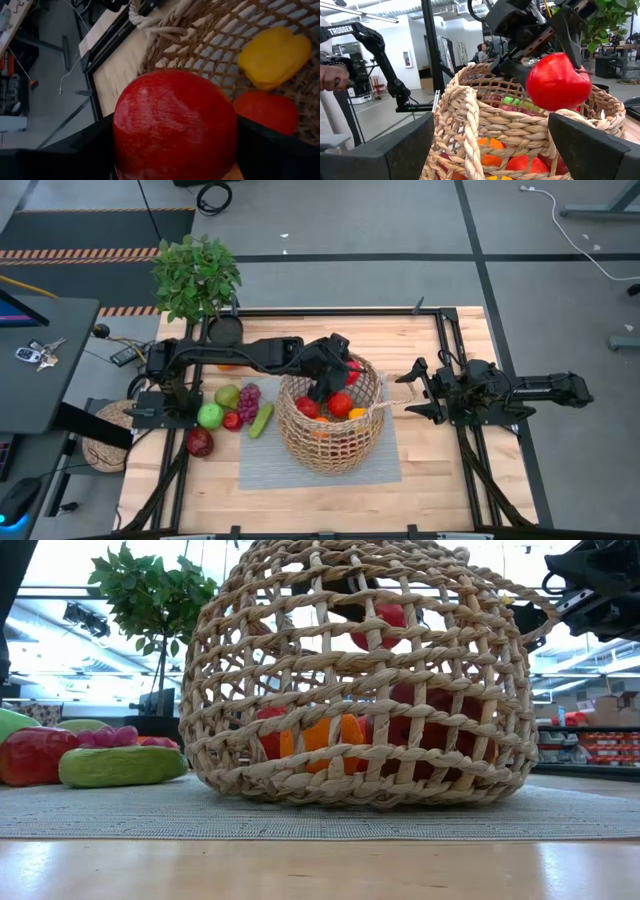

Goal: Build produce basket
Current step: Put the red apple into the brown basket

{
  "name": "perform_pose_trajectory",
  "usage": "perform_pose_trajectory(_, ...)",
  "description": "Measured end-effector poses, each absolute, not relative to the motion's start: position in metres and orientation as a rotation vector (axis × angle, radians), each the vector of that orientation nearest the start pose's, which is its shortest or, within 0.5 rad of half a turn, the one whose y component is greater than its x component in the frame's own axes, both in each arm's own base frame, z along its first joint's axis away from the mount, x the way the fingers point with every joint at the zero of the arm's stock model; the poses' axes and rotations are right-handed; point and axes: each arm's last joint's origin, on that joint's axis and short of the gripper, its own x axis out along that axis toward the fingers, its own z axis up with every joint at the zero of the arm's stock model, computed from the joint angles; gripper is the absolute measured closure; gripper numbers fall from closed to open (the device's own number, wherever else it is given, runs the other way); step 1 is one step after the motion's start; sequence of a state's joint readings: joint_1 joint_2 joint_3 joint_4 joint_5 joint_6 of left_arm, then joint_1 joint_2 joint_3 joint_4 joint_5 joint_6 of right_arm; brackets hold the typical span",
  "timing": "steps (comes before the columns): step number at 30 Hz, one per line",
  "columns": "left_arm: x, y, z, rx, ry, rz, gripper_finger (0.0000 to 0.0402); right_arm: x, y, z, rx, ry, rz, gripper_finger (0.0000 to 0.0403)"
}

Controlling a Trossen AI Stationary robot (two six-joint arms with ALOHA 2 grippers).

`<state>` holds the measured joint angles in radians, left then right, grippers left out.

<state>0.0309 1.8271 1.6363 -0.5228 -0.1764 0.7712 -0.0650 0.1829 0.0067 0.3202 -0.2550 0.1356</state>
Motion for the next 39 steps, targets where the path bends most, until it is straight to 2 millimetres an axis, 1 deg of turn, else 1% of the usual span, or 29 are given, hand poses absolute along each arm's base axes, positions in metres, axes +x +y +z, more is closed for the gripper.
perform_pose_trajectory(10,0.413,0.012,0.311,0.793,0.724,-0.082,0.0069,0.107,0.000,0.181,0.112,-0.129,0.199,0.0009)
perform_pose_trajectory(15,0.414,0.003,0.311,0.805,0.707,-0.091,0.0069,0.107,0.000,0.181,0.112,-0.129,0.199,0.0009)
perform_pose_trajectory(20,0.414,-0.007,0.312,0.832,0.720,-0.055,0.0069,0.107,0.000,0.181,0.112,-0.129,0.199,0.0009)
perform_pose_trajectory(25,0.412,-0.018,0.311,0.803,0.744,-0.005,0.0069,0.107,0.000,0.181,0.112,-0.129,0.199,0.0009)
perform_pose_trajectory(28,0.410,-0.020,0.312,0.749,0.744,0.009,0.0069,0.107,0.000,0.181,0.112,-0.129,0.199,0.0009)
perform_pose_trajectory(31,0.405,-0.016,0.317,0.656,0.741,0.039,0.0069,0.107,0.000,0.181,0.112,-0.129,0.199,0.0009)
perform_pose_trajectory(33,0.404,-0.012,0.321,0.561,0.719,0.038,0.0069,0.107,0.000,0.181,0.112,-0.129,0.199,0.0009)
perform_pose_trajectory(36,0.402,-0.002,0.320,0.391,0.729,0.012,0.0069,0.107,0.000,0.181,0.112,-0.128,0.199,0.0009)
perform_pose_trajectory(39,0.397,0.009,0.314,0.227,0.795,-0.001,0.0069,0.107,0.000,0.181,0.112,-0.128,0.199,0.0009)
